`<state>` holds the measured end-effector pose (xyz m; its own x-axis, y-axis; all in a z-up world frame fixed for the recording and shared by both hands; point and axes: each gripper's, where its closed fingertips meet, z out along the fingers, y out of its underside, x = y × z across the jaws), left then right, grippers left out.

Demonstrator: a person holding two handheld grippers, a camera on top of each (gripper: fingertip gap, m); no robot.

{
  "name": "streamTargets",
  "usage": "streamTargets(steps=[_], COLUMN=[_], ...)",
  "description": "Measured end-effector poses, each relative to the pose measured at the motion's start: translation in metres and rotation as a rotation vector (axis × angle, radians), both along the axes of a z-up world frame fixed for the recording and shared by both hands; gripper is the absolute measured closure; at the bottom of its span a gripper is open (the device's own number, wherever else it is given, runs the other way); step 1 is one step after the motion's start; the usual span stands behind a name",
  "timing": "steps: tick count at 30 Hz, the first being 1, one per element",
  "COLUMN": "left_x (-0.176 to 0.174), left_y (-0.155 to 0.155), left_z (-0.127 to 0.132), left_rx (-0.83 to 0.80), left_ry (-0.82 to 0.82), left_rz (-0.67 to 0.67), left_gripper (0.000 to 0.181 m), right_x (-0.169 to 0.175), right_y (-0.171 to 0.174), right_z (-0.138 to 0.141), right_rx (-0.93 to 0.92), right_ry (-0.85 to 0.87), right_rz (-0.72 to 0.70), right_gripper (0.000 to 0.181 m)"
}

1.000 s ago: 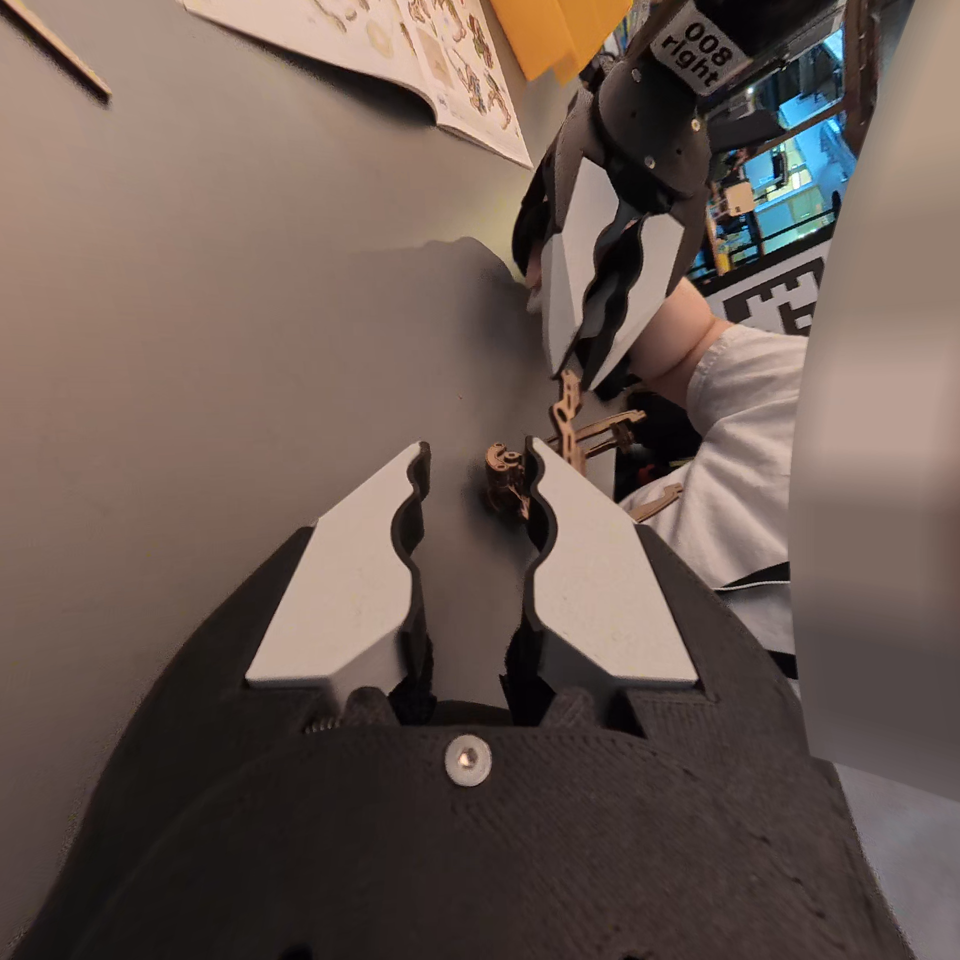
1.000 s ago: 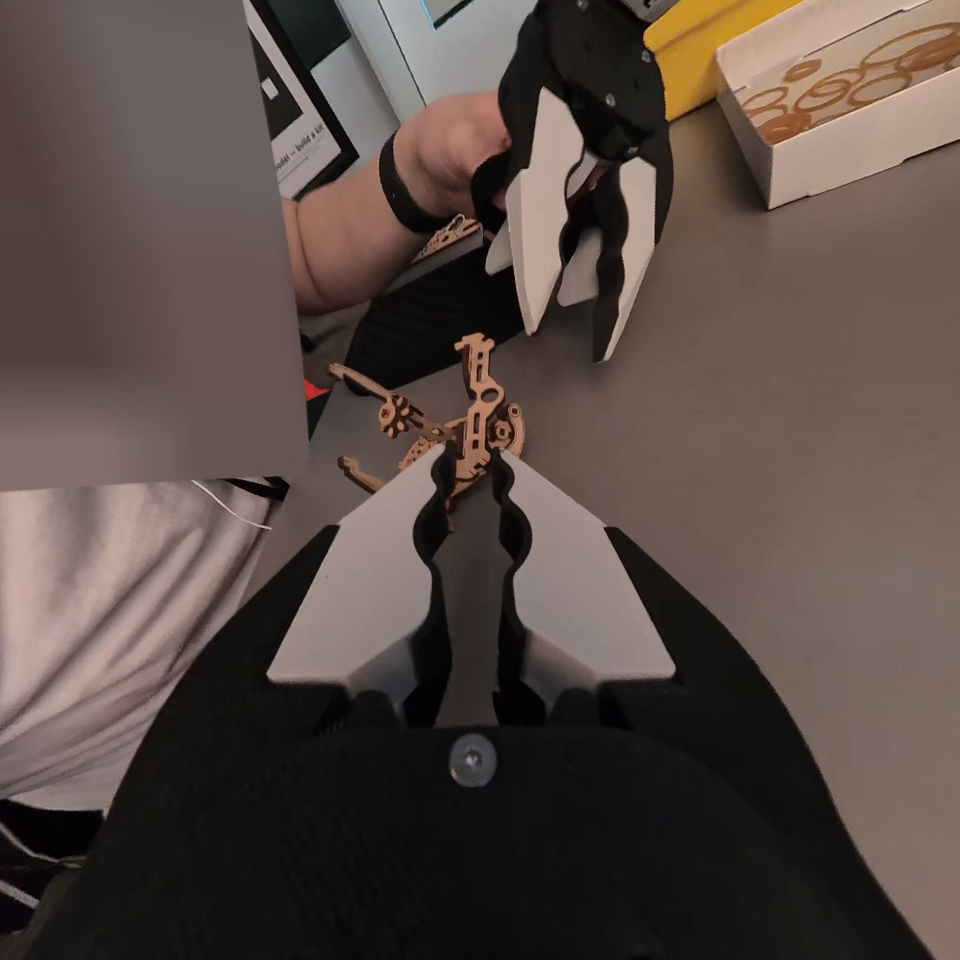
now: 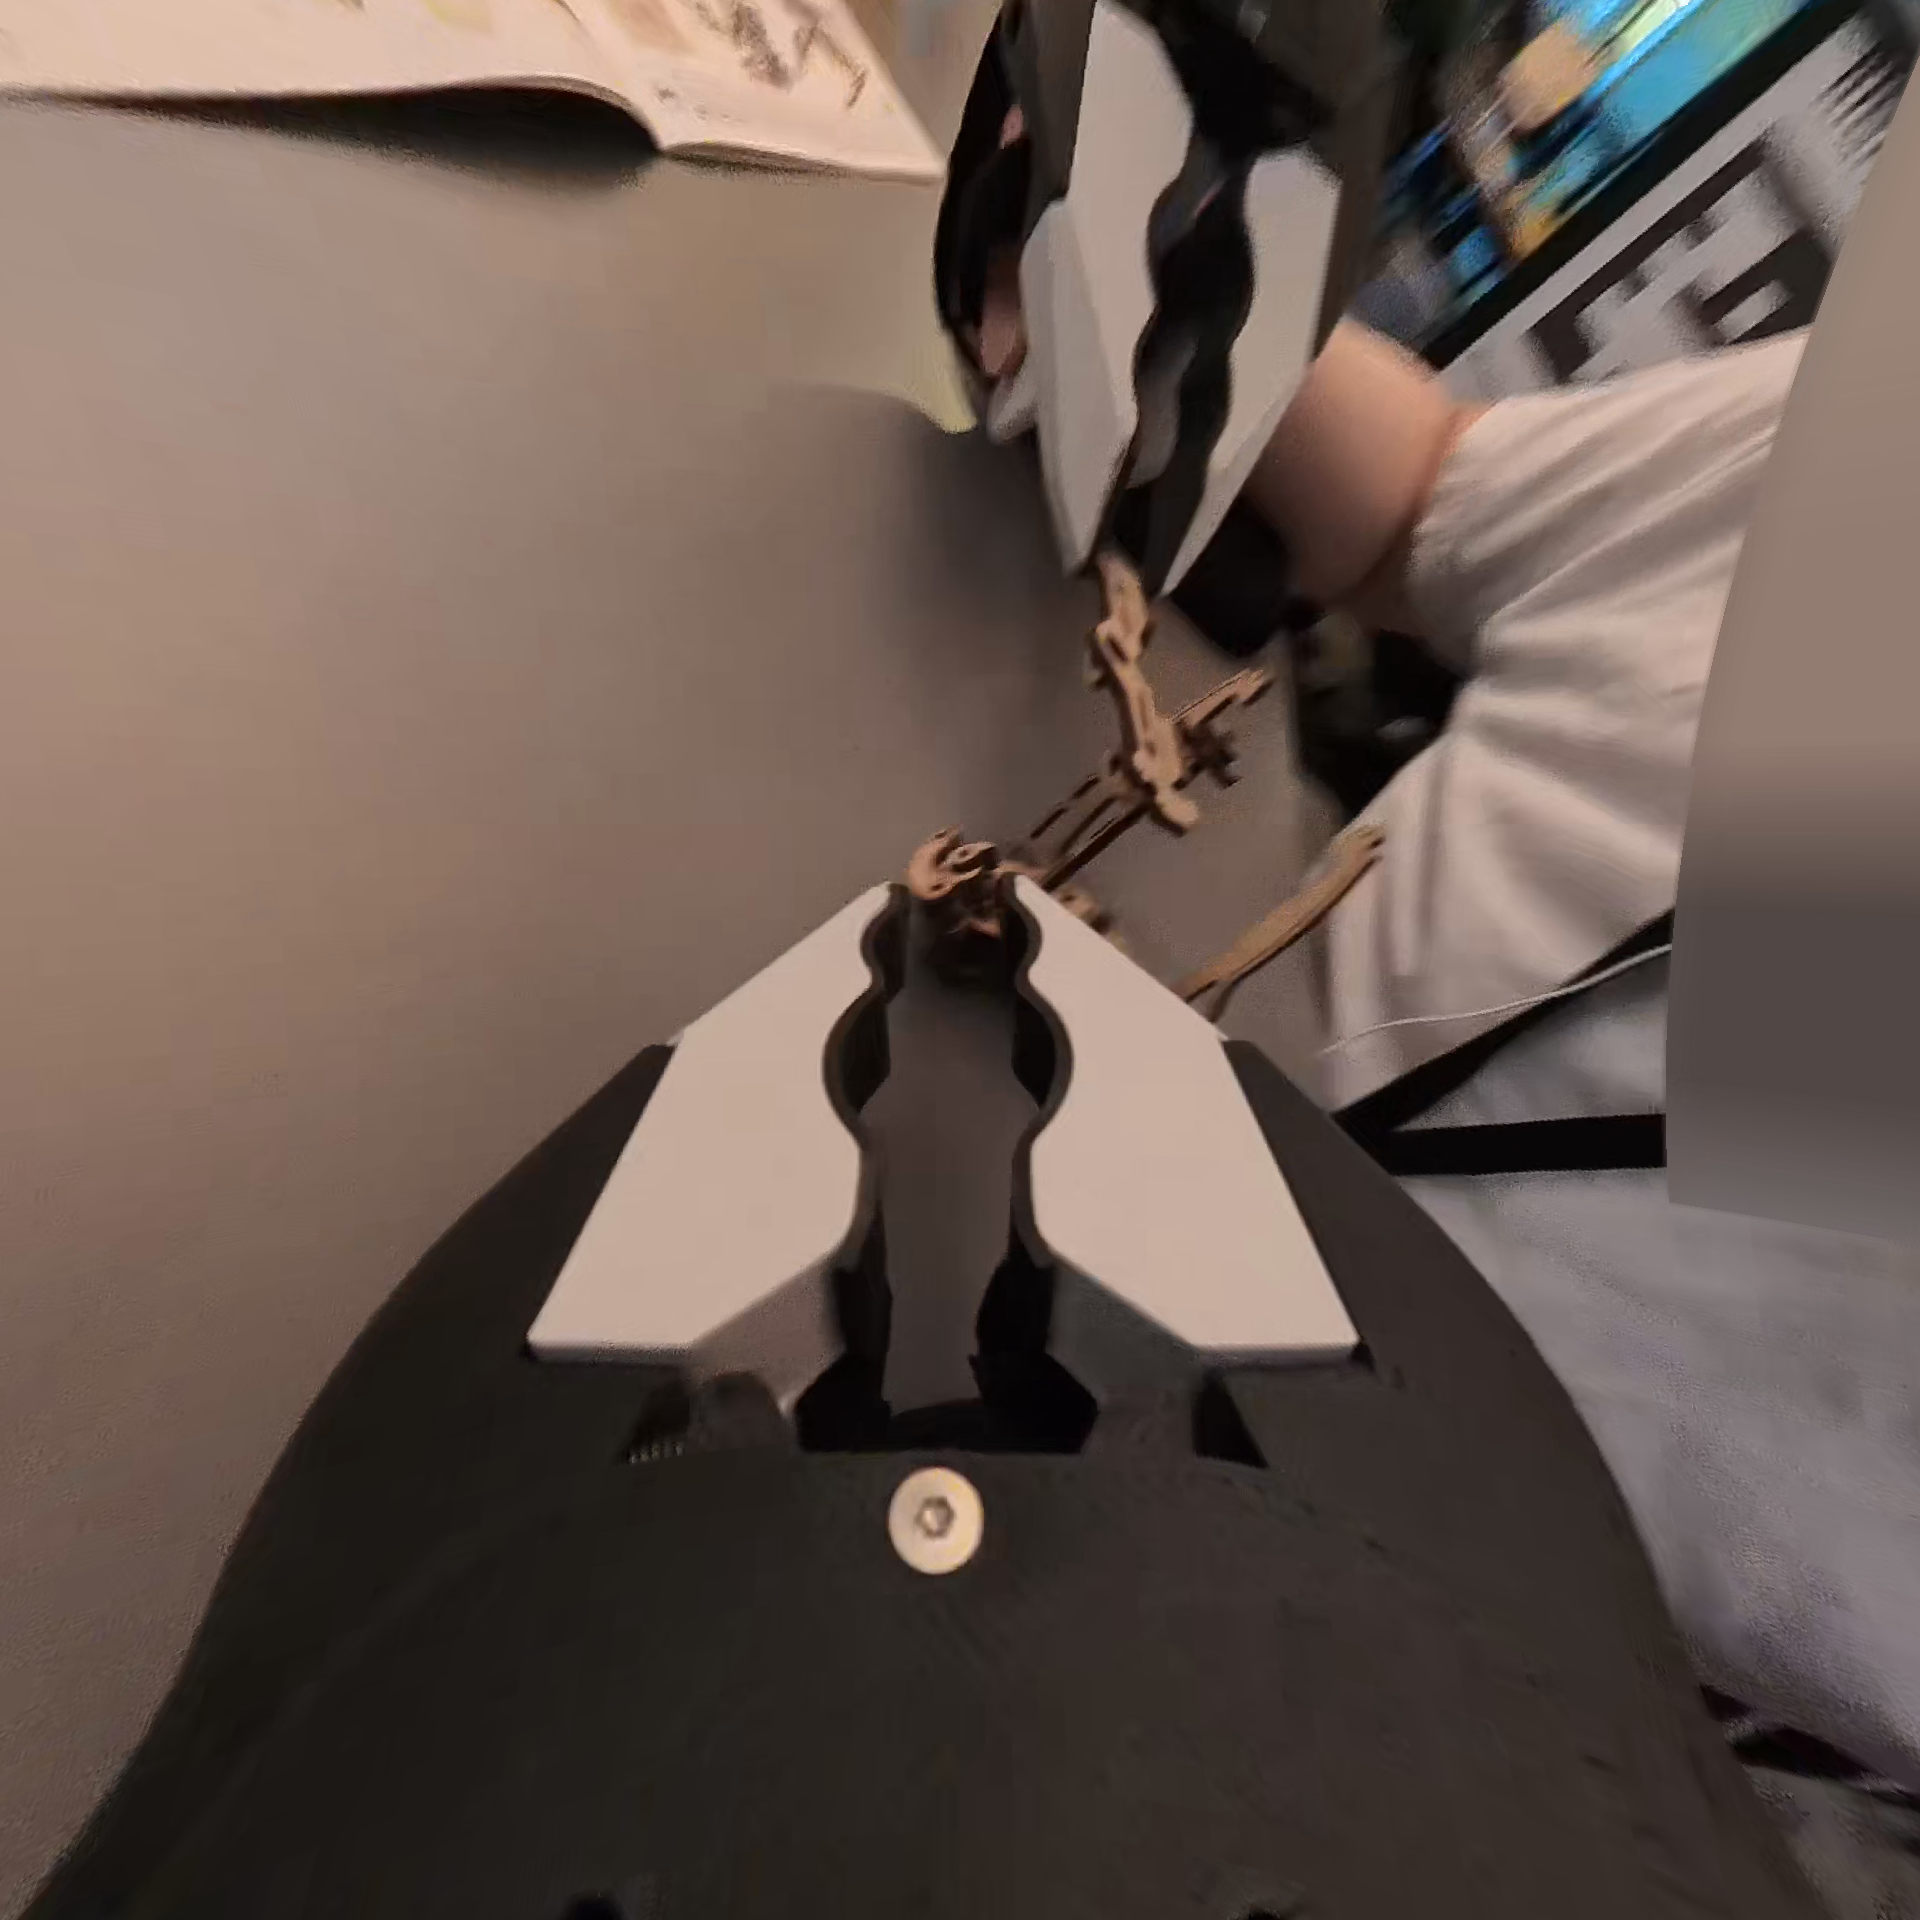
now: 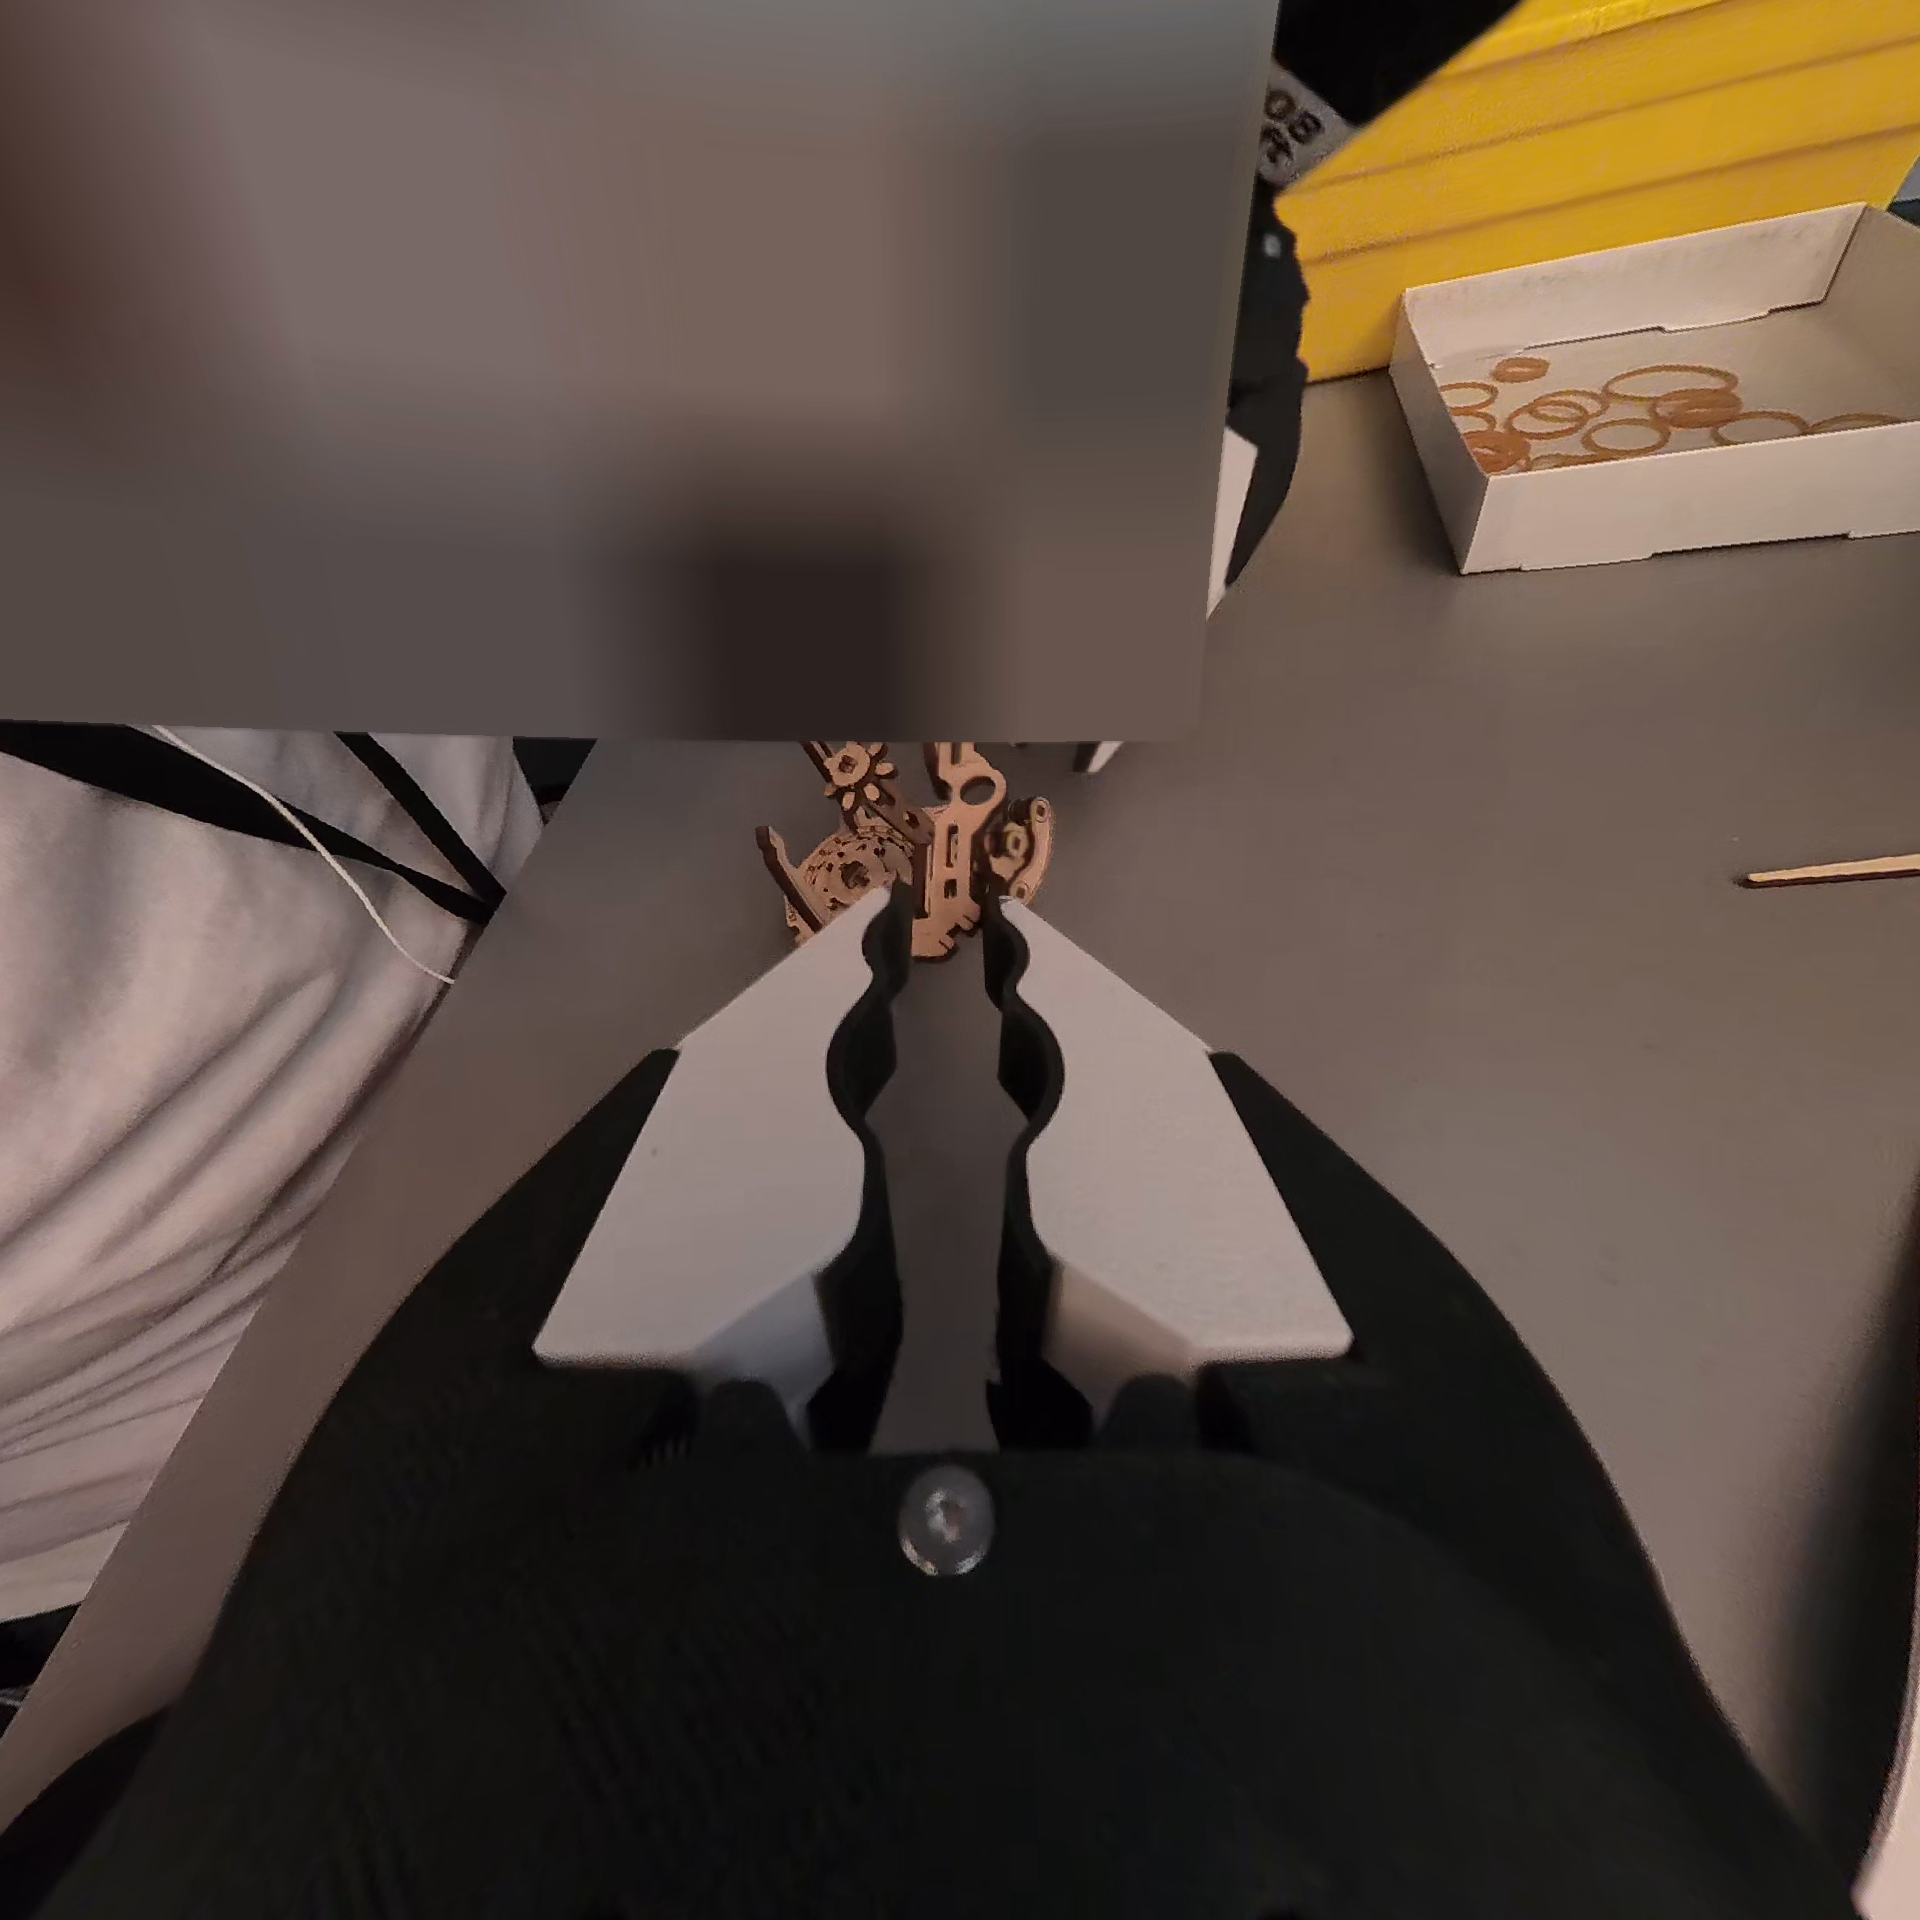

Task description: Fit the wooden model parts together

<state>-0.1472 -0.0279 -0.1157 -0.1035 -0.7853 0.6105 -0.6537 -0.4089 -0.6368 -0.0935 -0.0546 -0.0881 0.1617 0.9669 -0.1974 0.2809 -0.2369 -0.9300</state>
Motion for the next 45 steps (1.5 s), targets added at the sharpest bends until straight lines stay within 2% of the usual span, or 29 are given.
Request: streamTargets(steps=[2,4,10,13,20,28,33,38,41,43,45], left_x=[-0.002,-0.002,0.001,0.001,0.001,0.002,0.002,0.004,0.007,0.009,0.008], left_y=[-0.001,-0.004,-0.008,-0.006,-0.01,-0.01,-0.01,-0.006,0.001,0.009,0.016], left_z=[-0.007,-0.01,-0.014,-0.011,-0.024,-0.023,-0.024,-0.014,0.001,0.012,0.02], left_rx=[0.151,0.212,0.101,0.059,0.104,0.088,0.107,0.126,0.144,0.222,0.331], left_ry=[0.023,0.039,0.047,0.037,0.111,0.107,0.108,0.046,-0.027,-0.081,-0.115], left_rz=[-0.039,-0.056,-0.05,-0.041,-0.067,-0.063,-0.062,-0.017,0.049,0.101,0.138], left_gripper=[0.163,0.157,0.156,0.161,0.164,0.163,0.175,0.175,0.176,0.176,0.176], right_x=[0.002,0.006,0.018,0.019,0.017,0.015,0.012,0.007,0.0,-0.009,-0.014], right_y=[0.002,0.006,0.016,0.016,0.015,0.013,0.011,0.012,0.015,0.013,0.013], right_z=[0.002,0.004,0.014,0.013,0.006,-0.001,-0.007,-0.007,0.007,0.019,0.02], right_rx=[0.006,0.011,-0.002,0.003,-0.006,-0.017,-0.026,-0.042,-0.055,-0.037,0.013], right_ry=[0.002,0.003,0.053,0.046,0.018,-0.015,-0.038,-0.021,0.057,0.099,0.059], right_rz=[-0.012,-0.038,-0.092,-0.093,-0.082,-0.066,-0.054,-0.061,-0.092,-0.09,-0.112], right_gripper=[0.169,0.169,0.169,0.169,0.169,0.169,0.169,0.169,0.17,0.17,0.17])
